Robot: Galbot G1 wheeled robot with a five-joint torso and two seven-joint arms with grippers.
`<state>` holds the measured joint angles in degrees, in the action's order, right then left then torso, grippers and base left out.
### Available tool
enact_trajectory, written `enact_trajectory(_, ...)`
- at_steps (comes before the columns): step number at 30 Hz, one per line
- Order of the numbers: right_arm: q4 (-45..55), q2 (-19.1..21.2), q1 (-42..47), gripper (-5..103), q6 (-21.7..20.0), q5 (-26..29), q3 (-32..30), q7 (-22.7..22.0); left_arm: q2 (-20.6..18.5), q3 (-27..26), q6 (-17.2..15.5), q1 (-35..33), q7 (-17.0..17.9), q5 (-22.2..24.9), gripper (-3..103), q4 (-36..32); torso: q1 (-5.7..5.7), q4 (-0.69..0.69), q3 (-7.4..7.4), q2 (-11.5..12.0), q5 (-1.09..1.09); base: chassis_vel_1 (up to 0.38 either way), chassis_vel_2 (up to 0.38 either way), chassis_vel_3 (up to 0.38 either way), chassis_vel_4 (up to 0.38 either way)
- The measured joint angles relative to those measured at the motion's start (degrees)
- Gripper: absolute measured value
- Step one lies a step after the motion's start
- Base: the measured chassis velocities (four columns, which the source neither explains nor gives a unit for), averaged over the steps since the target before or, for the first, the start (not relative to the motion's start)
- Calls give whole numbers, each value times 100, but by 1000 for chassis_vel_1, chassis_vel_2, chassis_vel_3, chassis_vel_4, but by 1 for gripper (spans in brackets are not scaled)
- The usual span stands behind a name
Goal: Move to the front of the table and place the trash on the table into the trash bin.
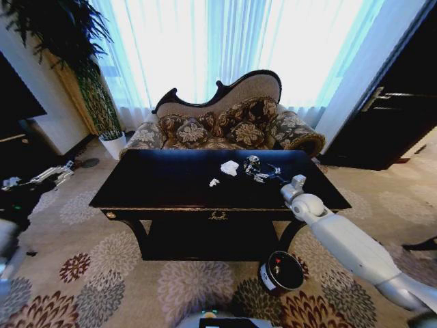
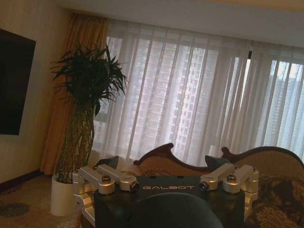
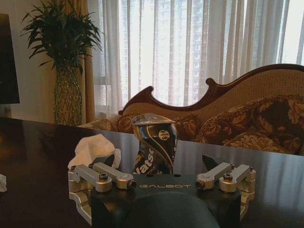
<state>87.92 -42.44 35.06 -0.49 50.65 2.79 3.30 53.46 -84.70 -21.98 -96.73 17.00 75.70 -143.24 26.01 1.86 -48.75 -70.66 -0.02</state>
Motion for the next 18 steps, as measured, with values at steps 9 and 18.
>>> enact_trajectory(9,-242,-125,-278,100,17,-95,298,17,-28,-201,0,-85,-30,76,100,0,0,0,0,0,0,0,0,0,0)
enact_trajectory(18,-586,-326,-547,90,167,-207,550,156,-119,-282,0,-110,-34,102,100,-1,0,0,0,0,0,0,0,0,0)
